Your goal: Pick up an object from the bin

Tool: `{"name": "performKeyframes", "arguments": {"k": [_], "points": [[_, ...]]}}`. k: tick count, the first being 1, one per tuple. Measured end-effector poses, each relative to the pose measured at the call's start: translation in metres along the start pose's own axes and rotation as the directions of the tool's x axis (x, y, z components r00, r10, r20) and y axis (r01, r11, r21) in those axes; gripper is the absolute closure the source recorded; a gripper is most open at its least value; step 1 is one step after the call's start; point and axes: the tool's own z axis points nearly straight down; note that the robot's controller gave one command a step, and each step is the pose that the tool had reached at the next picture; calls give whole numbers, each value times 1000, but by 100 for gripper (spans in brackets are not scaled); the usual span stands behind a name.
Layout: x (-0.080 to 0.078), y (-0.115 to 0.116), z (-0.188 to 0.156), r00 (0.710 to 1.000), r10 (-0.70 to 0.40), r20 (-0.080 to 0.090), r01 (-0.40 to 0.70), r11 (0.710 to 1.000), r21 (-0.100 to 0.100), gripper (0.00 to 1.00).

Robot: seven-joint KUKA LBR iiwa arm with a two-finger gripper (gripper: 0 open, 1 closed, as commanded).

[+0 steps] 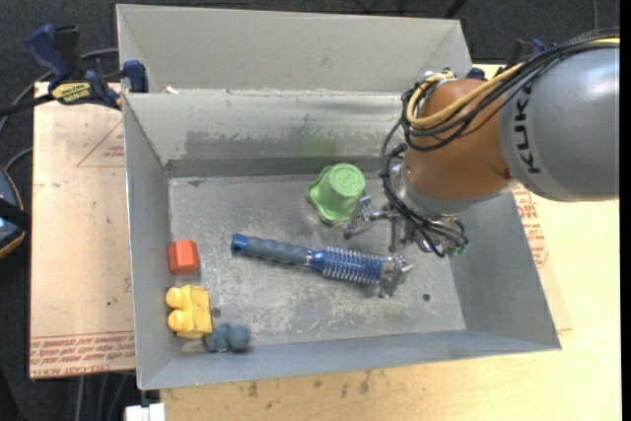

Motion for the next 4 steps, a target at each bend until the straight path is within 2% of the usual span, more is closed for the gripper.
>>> {"name": "performKeyframes", "arguments": {"k": [1,2,3,4], "points": [[2,1,31,1000,6,7,-6,1000,2,0],[0,1,29,1000,6,1,-6,1000,1,0],[-2,0,26,1000,6,6,-6,1000,3,100],[-3,0,25,1000,7,1,-7,1000,1,100]]}}
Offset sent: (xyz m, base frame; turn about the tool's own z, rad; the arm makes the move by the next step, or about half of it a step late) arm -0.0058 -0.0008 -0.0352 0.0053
